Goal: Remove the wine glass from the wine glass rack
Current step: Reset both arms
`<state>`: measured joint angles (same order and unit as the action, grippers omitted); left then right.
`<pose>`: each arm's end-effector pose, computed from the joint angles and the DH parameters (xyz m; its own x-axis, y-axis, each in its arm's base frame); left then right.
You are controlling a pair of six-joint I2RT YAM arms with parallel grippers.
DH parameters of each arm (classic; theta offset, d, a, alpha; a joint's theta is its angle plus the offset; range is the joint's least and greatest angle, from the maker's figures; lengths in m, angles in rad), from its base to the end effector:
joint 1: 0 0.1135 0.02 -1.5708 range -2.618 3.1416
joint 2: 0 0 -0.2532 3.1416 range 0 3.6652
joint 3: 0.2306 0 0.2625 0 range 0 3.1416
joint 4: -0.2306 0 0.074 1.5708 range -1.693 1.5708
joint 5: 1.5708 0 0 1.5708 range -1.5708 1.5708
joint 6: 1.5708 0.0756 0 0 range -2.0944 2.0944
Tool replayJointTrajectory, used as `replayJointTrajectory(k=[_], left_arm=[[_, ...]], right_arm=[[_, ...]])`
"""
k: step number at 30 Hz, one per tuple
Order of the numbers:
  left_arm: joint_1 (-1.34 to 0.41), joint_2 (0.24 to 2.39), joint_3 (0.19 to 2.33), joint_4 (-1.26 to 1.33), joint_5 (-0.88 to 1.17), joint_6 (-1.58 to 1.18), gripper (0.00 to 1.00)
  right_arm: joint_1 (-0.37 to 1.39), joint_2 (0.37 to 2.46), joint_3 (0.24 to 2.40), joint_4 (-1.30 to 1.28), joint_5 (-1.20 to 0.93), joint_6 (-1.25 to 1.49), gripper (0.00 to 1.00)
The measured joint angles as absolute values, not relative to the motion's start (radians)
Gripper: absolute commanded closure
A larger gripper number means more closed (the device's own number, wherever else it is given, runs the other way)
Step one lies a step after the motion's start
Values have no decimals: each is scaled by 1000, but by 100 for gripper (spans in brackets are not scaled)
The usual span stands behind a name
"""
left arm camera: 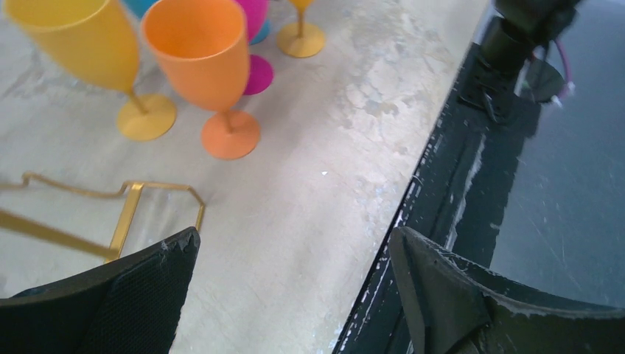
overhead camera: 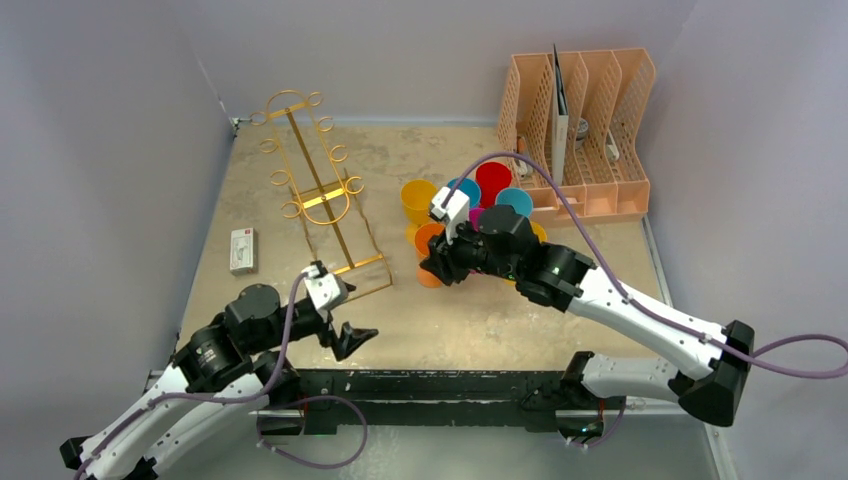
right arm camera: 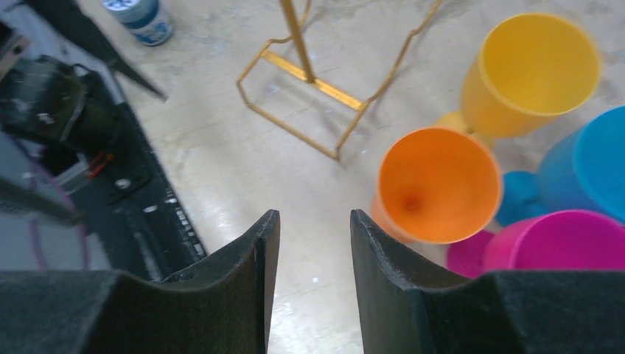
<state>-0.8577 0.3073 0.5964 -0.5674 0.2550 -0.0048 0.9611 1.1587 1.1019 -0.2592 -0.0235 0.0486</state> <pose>0.0824 -0.1244 0.2800 -0.1840 0.2056 -0.9612 0.8897 0.4506 -0.0739 0.1814 0.2628 0.3444 -0.2182 -0.2275 -0.9490 -0.8227 0.5659 0.0535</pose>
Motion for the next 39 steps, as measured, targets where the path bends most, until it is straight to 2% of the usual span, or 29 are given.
replayJointTrajectory(k=[6,13,18,21,24,32,39], left_arm=[[-858,420,714,-655,35,-183,1],[-857,464,807,-775,-118,-390,1],[-857,374,843,-920,-251,-566,1],[-857,362,948,-1039,-362,-638,1],[-856,398,1095,-1110,-456,-655,1],[-853,794,1483,-1214,-601,-547,0],[-853,1036,1745,-1226,-669,-343,0]], right_arm=[[962,1070,990,-199,-139,173,55],[962,957,887,-152,-135,215,54],[962,894,882,-142,-57,212,52],[962,871,882,-145,38,209,50],[962,868,884,-161,139,206,44],[962,910,997,-264,347,129,22],[891,1039,1232,-422,426,64,18]])
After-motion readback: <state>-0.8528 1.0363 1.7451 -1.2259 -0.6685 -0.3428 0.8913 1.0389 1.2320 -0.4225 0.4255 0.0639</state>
